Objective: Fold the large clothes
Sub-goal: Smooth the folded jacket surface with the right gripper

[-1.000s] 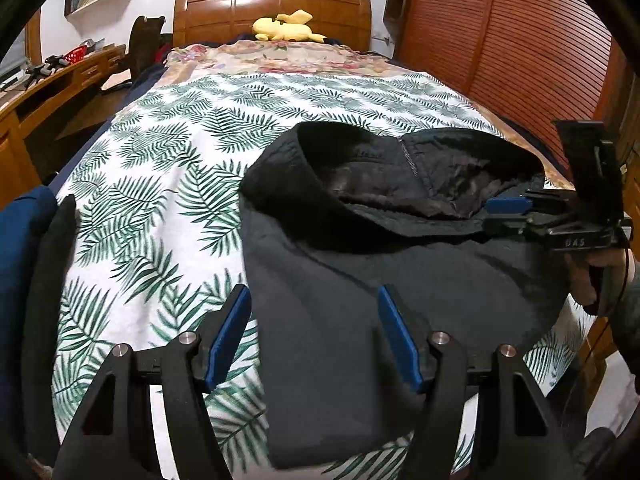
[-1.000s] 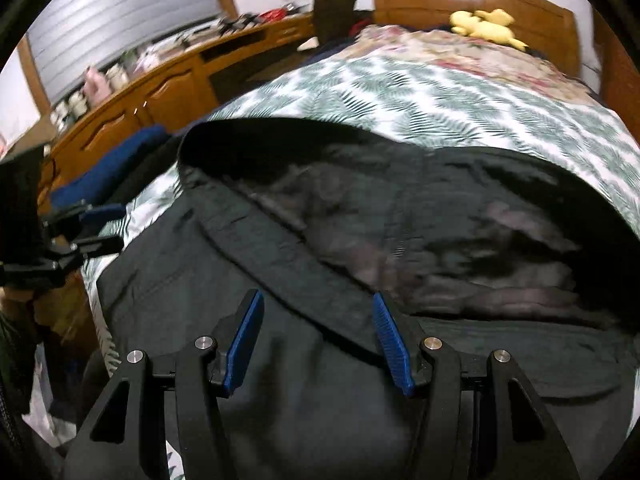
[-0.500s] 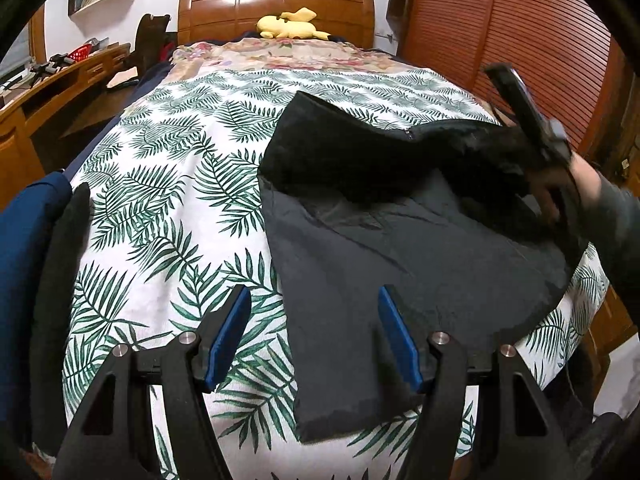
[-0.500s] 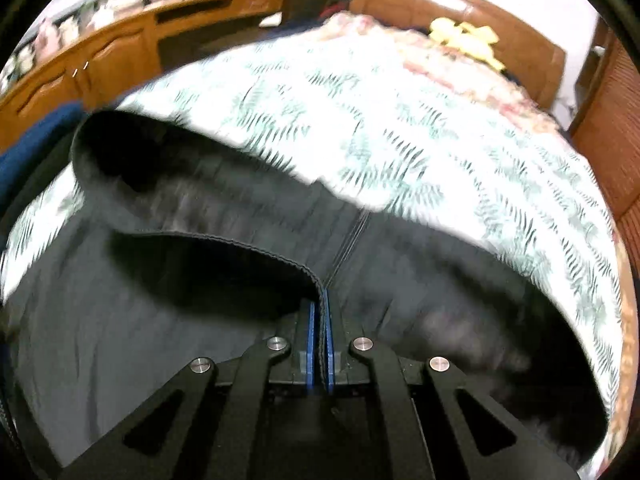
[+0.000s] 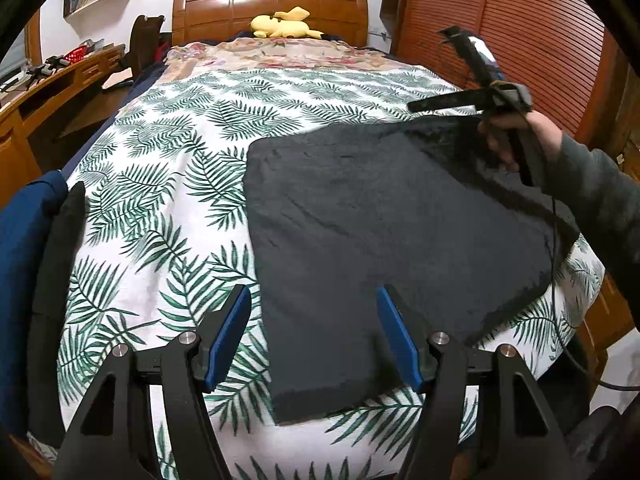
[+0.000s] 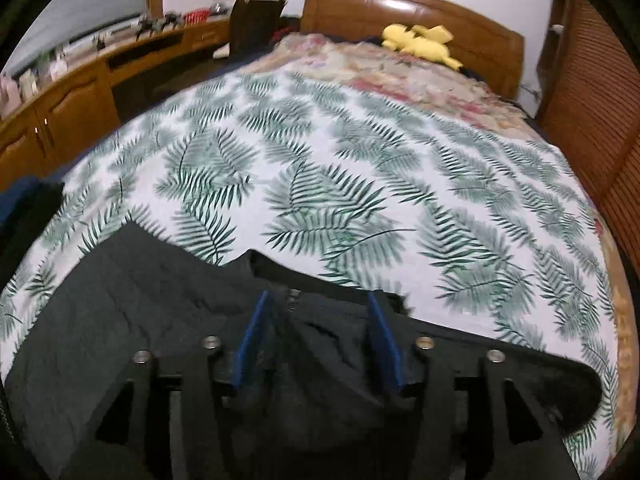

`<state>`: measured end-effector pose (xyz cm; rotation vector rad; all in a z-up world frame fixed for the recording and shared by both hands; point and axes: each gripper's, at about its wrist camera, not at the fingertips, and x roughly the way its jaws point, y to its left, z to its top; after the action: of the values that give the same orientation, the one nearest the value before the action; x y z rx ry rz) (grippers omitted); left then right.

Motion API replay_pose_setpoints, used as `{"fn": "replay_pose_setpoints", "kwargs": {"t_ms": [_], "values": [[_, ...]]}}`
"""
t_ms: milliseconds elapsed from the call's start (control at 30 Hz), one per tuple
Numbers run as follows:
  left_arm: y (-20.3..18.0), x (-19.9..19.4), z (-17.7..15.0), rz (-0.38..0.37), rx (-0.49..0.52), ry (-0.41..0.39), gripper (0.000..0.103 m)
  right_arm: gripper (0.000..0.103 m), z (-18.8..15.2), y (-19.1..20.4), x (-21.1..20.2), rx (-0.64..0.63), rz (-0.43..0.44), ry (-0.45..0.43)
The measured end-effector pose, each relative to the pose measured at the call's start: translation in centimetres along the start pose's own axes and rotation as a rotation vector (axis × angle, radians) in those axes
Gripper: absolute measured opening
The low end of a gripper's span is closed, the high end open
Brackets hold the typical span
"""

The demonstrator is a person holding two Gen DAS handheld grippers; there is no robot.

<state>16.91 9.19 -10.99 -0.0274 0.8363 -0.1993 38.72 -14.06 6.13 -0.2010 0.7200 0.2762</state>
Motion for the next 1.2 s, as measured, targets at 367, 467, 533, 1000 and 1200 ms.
{"fn": "replay_pose_setpoints", "kwargs": {"t_ms": [367,467,533,1000,1200], "values": [[-1.6,1.0,0.5,-0.037,0.008,0.002,0.066,0.060,-7.5,-10.2,-8.3,0.116,-0.069,-0.049],[-2.0,1.5,0.8,-0.037,0.010,0.004,0.066,0.060,-9.0,-12.4,-7.1,0.157,-0.062,0.021],[-2.4,1.7,1.0,-0.035,0.011,0.007,0.066,0.060,-9.6,-13.6,-5.6,0.181,-0.061,0.064],[-4.5,2.5,1.7,-0.007,0.039,0.038,0.066,0.016,-10.0,-18.6,2.9,0.346,0.109,0.192],[-5.4,3.1,2.2,-0.002,0.044,0.043,0.066,0.011,-10.0,-19.8,-1.2,0.359,-0.047,0.001]]}}
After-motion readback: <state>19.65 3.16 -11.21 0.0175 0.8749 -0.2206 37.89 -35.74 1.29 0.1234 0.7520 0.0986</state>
